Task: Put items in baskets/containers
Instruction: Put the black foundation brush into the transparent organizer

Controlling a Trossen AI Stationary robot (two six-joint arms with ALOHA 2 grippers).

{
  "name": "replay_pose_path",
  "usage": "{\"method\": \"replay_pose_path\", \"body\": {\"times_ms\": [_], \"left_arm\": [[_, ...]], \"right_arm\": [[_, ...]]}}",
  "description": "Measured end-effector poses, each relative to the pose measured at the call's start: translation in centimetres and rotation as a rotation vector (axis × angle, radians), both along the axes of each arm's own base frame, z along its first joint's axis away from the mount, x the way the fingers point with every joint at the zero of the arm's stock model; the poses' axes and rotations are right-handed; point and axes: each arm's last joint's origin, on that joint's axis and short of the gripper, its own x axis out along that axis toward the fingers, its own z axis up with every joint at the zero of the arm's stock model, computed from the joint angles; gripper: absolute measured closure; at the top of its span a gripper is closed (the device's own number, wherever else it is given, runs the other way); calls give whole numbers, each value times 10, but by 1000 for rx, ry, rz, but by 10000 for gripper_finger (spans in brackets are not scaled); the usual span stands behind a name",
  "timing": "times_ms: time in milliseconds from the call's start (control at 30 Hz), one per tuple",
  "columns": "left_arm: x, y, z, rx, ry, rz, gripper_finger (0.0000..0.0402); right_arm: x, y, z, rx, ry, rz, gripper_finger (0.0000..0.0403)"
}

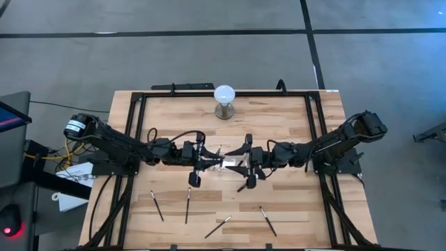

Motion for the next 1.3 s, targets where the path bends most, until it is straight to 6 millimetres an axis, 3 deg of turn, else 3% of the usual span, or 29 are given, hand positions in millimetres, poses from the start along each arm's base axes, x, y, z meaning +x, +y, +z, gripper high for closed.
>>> {"method": "replay_pose_path", "body": {"times_ms": [300,567,900,1300], "left_arm": [[0,0,0,0,-1,0,359],[0,0,0,0,0,0,360],[11,3,-12,1,34,13,363],[10,3,-11,-22,35,10,359]], "right_arm": [[1,-2,0,4,0,-8,233],[19,2,-21,-20,-33,8,233],[26,4,-19,-24,-39,6,238],[24,5,-19,-87,3,7,308]]}}
